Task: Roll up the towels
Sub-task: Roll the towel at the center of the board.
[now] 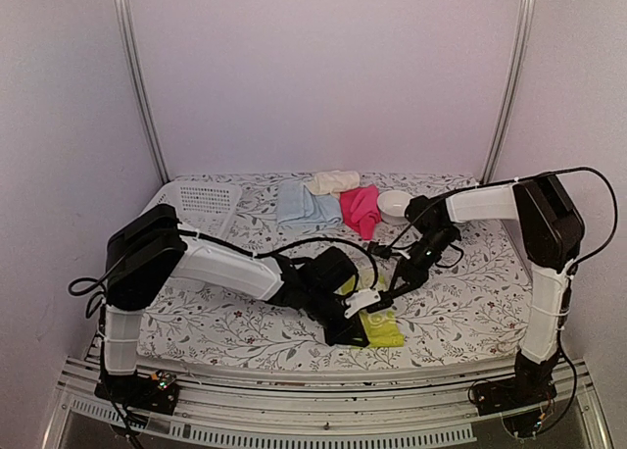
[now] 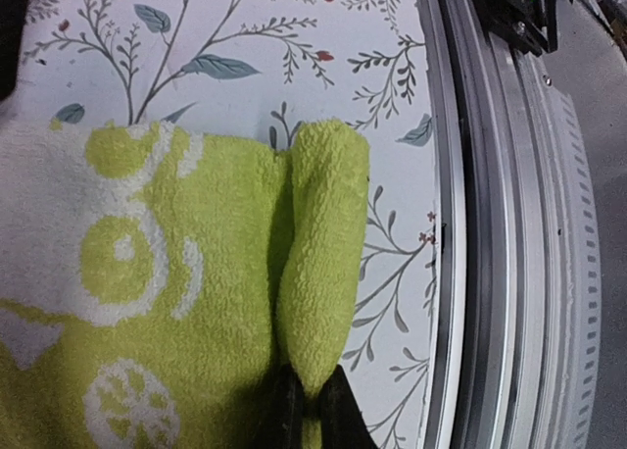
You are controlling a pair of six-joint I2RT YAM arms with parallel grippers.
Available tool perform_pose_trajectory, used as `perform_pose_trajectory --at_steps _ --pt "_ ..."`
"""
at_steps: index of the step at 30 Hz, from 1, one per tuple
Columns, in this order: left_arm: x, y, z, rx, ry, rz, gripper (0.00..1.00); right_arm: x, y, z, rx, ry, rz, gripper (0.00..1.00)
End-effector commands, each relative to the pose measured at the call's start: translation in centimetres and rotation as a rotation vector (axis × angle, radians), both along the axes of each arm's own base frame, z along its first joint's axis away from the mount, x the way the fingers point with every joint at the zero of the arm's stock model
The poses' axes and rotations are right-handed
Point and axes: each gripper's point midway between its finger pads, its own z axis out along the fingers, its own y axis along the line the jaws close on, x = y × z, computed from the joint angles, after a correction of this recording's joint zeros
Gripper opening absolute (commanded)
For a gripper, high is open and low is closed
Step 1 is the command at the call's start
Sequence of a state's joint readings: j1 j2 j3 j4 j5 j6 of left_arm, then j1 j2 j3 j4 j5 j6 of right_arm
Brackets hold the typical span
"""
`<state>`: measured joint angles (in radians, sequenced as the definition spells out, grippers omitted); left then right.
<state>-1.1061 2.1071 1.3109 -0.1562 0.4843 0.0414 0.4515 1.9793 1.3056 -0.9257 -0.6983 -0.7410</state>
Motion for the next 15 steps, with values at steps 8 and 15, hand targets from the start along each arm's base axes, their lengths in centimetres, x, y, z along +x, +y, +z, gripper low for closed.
perform_pose_trajectory --at_steps 8,15 --pt "0.3 2.6 0.2 0.069 0.126 0.130 0.00 2.5 3.9 -5.1 -0.148 -0.018 -0.009 0.10" --pt "1.0 4.1 -0.3 0.095 0.177 0.248 0.00 2.3 2.7 -4.2 -0.152 -0.057 -0.031 0.11"
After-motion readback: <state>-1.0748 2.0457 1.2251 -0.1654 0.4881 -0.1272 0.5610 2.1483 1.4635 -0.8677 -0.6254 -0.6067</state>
